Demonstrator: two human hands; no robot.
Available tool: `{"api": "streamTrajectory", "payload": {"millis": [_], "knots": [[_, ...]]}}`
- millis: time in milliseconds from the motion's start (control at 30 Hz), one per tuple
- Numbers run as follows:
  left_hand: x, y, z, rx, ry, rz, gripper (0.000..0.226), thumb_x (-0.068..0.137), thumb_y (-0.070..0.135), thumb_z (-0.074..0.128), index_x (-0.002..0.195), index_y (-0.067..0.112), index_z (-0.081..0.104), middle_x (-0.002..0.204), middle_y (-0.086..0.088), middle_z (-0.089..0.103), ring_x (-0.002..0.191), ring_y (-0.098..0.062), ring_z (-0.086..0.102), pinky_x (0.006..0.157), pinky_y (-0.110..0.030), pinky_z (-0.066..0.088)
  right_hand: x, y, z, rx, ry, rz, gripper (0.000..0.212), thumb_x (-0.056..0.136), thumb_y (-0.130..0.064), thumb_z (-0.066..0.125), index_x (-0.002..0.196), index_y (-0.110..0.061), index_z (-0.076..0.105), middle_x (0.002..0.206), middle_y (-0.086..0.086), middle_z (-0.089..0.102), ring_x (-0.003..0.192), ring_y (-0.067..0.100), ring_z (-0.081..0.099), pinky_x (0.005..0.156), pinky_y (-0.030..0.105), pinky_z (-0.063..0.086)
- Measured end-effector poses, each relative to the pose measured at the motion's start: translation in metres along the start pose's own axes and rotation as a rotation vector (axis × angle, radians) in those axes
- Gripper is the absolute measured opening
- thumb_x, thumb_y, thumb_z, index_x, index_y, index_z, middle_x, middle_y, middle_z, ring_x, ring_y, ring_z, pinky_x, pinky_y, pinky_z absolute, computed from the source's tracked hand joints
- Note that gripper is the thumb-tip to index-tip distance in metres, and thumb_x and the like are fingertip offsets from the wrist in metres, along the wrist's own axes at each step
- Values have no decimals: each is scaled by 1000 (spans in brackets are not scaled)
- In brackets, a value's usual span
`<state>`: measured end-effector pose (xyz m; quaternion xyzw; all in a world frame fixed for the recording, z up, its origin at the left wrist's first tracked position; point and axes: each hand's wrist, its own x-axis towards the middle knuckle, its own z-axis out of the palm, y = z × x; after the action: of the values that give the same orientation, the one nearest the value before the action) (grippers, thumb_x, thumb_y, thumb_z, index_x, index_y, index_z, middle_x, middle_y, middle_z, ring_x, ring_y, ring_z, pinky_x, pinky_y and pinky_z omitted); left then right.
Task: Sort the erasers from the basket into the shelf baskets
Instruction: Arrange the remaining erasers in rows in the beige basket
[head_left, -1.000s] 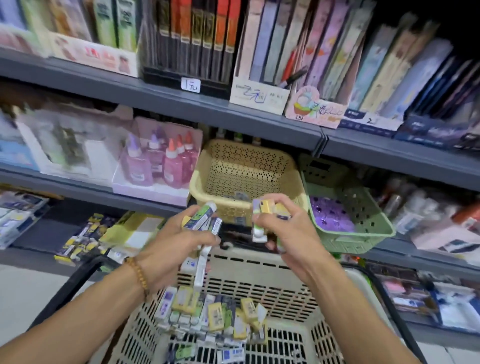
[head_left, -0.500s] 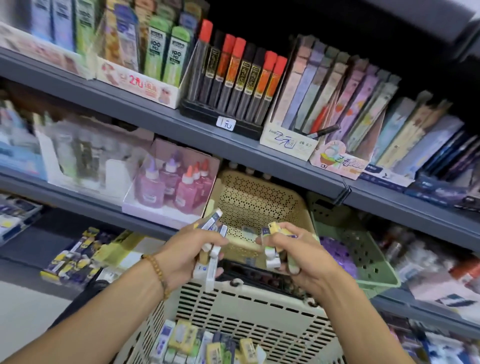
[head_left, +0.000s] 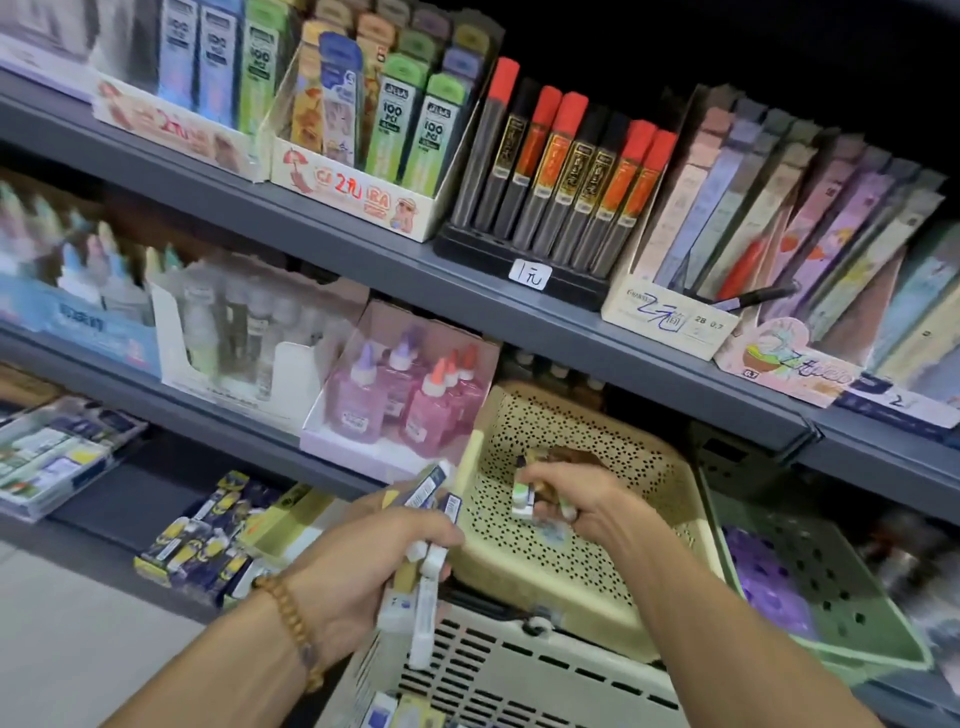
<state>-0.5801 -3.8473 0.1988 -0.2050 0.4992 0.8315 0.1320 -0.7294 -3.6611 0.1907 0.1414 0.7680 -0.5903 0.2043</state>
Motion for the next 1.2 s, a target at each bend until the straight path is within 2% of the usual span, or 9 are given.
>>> {"api": "streamTrajectory", "payload": {"millis": [133,400,533,600,667,833,1000,1100,1200], "knots": [[7,13,-6,-79,46,55,25,74,0,72,97,9,64,64,-7,60,64,-21,60,57,-36,55,27,-5,-5,-63,-22,4,25,75,1,78,92,-16,73,61,5,70,49,13,59,46,22,53],[6,14,6,-34,26,36,33,73,1,73,105,5,66,69,-10,62,64,-21,61,57,-36,56,34,-3,-14,-112,37,-67,24,66,-5,81,88,-11,71,53,0,58,43,11,45,34,20,30],[3,15,5,-17,24,19,30,76,-1,71,105,2,63,74,-13,59,66,-24,59,56,-36,55,13,2,-17,-164,-139,-15,22,70,-3,80,88,-7,69,60,2,63,46,8,50,32,17,31],[3,18,9,4,12,7,21,80,-5,67,99,1,61,74,-16,56,65,-26,56,56,-38,53,4,9,-14,-279,-216,35,32,66,-2,81,93,-7,65,68,5,66,49,11,52,34,19,32],[2,18,11,-1,12,11,26,81,-6,66,104,3,59,75,-16,57,65,-25,56,56,-39,54,5,15,-12,-365,-173,63,40,64,-1,82,97,-9,61,68,5,67,49,12,52,37,21,34],[1,13,10,-17,28,41,17,78,-3,68,89,9,66,62,-9,63,59,-23,60,54,-39,57,20,17,-6,-384,-64,36,19,76,-16,82,78,-9,64,53,-1,55,45,9,44,36,19,29],[3,14,8,-30,23,45,21,75,0,71,92,10,66,58,-5,64,53,-17,64,54,-34,55,13,20,-22,-337,-35,1,38,84,-36,75,96,0,71,66,6,67,60,18,56,42,24,29],[4,15,9,-16,31,41,28,74,1,71,100,8,65,63,-7,64,52,-17,63,54,-34,55,3,23,-35,-381,-30,12,32,85,-32,75,95,-3,66,81,10,71,62,19,62,47,27,41],[4,15,12,-6,28,38,18,75,1,71,90,9,64,57,-6,62,50,-17,62,51,-33,55,-5,22,-43,-321,-9,61,34,83,-19,76,105,-3,56,99,15,70,83,27,72,62,30,57]]}}
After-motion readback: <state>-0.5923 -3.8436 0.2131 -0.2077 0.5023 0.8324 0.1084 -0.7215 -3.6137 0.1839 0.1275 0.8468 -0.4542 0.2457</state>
